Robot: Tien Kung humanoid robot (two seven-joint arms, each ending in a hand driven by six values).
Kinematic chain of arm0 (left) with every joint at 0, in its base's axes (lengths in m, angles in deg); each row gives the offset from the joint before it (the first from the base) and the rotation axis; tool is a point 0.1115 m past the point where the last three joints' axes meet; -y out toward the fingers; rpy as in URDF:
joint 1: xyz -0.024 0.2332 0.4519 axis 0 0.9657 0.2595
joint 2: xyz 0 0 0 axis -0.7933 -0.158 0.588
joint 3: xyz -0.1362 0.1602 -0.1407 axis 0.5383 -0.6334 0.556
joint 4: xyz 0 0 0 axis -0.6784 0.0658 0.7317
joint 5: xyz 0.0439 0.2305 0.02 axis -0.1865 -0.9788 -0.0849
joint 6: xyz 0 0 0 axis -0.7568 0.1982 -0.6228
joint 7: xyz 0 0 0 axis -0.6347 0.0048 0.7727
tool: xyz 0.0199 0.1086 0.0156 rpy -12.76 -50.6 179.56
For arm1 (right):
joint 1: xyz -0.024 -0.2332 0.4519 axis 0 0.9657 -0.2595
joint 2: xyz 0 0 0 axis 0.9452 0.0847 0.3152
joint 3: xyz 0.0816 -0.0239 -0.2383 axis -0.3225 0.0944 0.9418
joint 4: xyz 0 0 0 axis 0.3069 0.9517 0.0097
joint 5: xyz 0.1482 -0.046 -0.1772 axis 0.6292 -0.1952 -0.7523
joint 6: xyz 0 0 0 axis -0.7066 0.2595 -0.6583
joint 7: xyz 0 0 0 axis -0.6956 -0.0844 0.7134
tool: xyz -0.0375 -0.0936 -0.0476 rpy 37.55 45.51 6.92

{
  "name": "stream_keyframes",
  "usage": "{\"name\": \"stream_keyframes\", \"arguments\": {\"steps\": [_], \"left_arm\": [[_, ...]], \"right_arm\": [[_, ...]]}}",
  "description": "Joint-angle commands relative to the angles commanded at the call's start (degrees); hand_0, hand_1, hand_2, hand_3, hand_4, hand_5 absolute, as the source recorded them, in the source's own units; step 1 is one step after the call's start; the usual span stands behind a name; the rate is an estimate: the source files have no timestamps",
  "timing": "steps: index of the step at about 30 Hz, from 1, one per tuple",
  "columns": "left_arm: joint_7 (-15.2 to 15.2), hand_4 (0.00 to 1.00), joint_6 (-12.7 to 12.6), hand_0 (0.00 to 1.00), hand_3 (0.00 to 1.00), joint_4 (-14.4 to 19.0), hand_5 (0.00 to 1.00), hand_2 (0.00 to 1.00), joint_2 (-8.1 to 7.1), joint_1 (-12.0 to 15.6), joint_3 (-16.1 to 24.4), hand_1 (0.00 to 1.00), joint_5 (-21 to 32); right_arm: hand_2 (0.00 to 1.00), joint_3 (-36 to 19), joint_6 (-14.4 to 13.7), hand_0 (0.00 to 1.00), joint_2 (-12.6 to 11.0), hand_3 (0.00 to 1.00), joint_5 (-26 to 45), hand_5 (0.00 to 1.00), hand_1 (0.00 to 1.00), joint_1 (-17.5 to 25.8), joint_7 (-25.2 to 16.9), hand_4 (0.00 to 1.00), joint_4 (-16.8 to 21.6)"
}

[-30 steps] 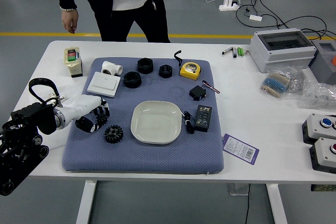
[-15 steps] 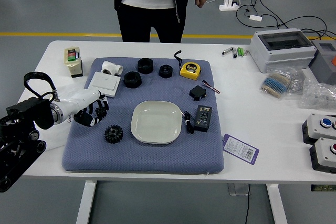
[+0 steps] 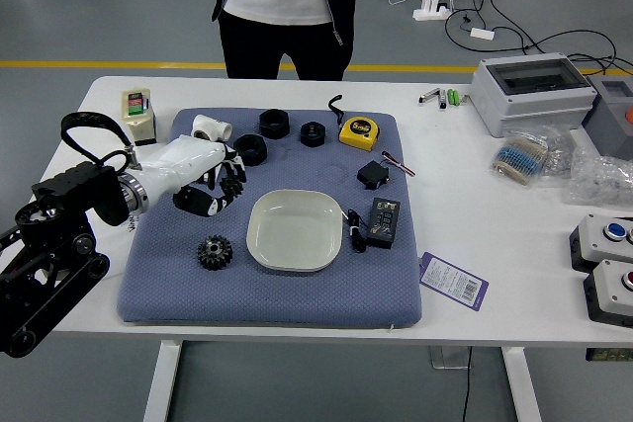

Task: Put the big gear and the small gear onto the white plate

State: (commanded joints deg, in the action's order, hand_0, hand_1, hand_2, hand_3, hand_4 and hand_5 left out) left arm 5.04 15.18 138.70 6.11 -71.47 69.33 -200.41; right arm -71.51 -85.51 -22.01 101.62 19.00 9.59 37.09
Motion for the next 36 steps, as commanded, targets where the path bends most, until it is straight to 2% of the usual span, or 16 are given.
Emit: {"name": "stream_keyframes", "arguments": {"steps": [2, 6, 7, 12, 13, 18, 19, 24, 25, 30, 31, 33, 36], "left_arm": [[0.01, 0.002, -0.24, 0.329, 0.505, -0.23, 0.002, 0.447, 0.78, -1.11, -1.6, 0.417, 0.53], [0.85, 0.002, -0.15, 0.329, 0.505, -3.2, 0.002, 0.447, 2.48, -3.57, -5.34, 0.417, 2.33], [1.12, 0.239, -0.12, 0.356, 0.533, -3.78, 0.002, 0.51, 2.79, -4.07, -6.23, 0.482, 2.58], [2.15, 0.239, -0.67, 0.356, 0.533, -6.86, 0.002, 0.51, 4.22, -5.87, -9.67, 0.482, 3.24], [2.72, 0.723, -1.05, 0.397, 0.578, -7.81, 0.067, 0.555, 4.52, -6.16, -10.27, 0.522, 3.41], [5.24, 0.723, -1.82, 0.397, 0.578, -9.54, 0.067, 0.555, 5.08, -6.54, -11.71, 0.522, 4.42], [5.44, 0.921, -1.93, 0.431, 0.607, -9.51, 0.217, 0.602, 5.1, -6.52, -11.86, 0.577, 4.66], [5.87, 0.921, -2.39, 0.431, 0.607, -8.96, 0.217, 0.602, 5.24, -6.53, -12.23, 0.577, 5.28], [5.93, 0.998, -2.46, 0.446, 0.665, -8.8, 0.319, 0.681, 5.29, -6.55, -12.19, 0.607, 5.41], [5.8, 0.998, -3.38, 0.446, 0.665, -8.09, 0.319, 0.681, 5.34, -6.48, -11.58, 0.607, 5.44], [5.79, 0.998, -3.44, 0.451, 0.71, -8.04, 0.313, 0.705, 5.35, -6.47, -11.54, 0.615, 5.41], [5.71, 0.998, -3.83, 0.451, 0.71, -7.58, 0.313, 0.705, 5.28, -6.28, -10.9, 0.615, 4.94], [5.89, 0.998, -3.33, 0.451, 0.71, -6.58, 0.313, 0.705, 4.77, -5.8, -9.31, 0.615, 3.54]], "right_arm": [[0.726, -0.07, -0.01, 0.619, -0.01, 0.544, 0.03, 0.716, 0.626, -0.05, 0.0, 0.753, 0.02], [0.726, -0.1, 0.01, 0.619, -0.12, 0.544, -0.08, 0.716, 0.626, -0.25, 0.05, 0.753, 0.06], [0.726, -0.05, 0.02, 0.619, -0.14, 0.545, -0.14, 0.716, 0.626, -0.3, 0.07, 0.753, 0.07], [0.726, -0.02, 0.07, 0.619, -0.25, 0.545, -0.29, 0.716, 0.626, -0.38, 0.09, 0.753, 0.07], [0.726, -0.02, 0.07, 0.619, -0.26, 0.545, -0.29, 0.716, 0.626, -0.4, 0.08, 0.753, 0.06], [0.726, 0.05, 0.07, 0.619, -0.31, 0.545, -0.35, 0.716, 0.626, -0.47, 0.11, 0.753, 0.07], [0.726, 0.05, 0.07, 0.618, -0.31, 0.545, -0.33, 0.716, 0.626, -0.46, 0.11, 0.754, 0.06], [0.726, 0.24, 0.07, 0.618, -0.3, 0.545, -0.26, 0.716, 0.626, -0.51, 0.14, 0.754, 0.07], [0.726, 0.27, 0.06, 0.619, -0.3, 0.545, -0.24, 0.714, 0.626, -0.52, 0.14, 0.754, 0.07], [0.726, 0.12, 0.05, 0.619, -0.3, 0.545, -0.27, 0.714, 0.626, -0.5, 0.1, 0.754, 0.07], [0.725, 0.1, 0.05, 0.62, -0.3, 0.545, -0.28, 0.717, 0.626, -0.5, 0.1, 0.755, 0.07], [0.725, 0.1, 0.05, 0.62, -0.27, 0.545, -0.24, 0.717, 0.626, -0.43, 0.09, 0.755, 0.07], [0.725, 0.07, 0.06, 0.62, -0.24, 0.545, -0.18, 0.717, 0.626, -0.3, 0.06, 0.755, 0.05]]}}
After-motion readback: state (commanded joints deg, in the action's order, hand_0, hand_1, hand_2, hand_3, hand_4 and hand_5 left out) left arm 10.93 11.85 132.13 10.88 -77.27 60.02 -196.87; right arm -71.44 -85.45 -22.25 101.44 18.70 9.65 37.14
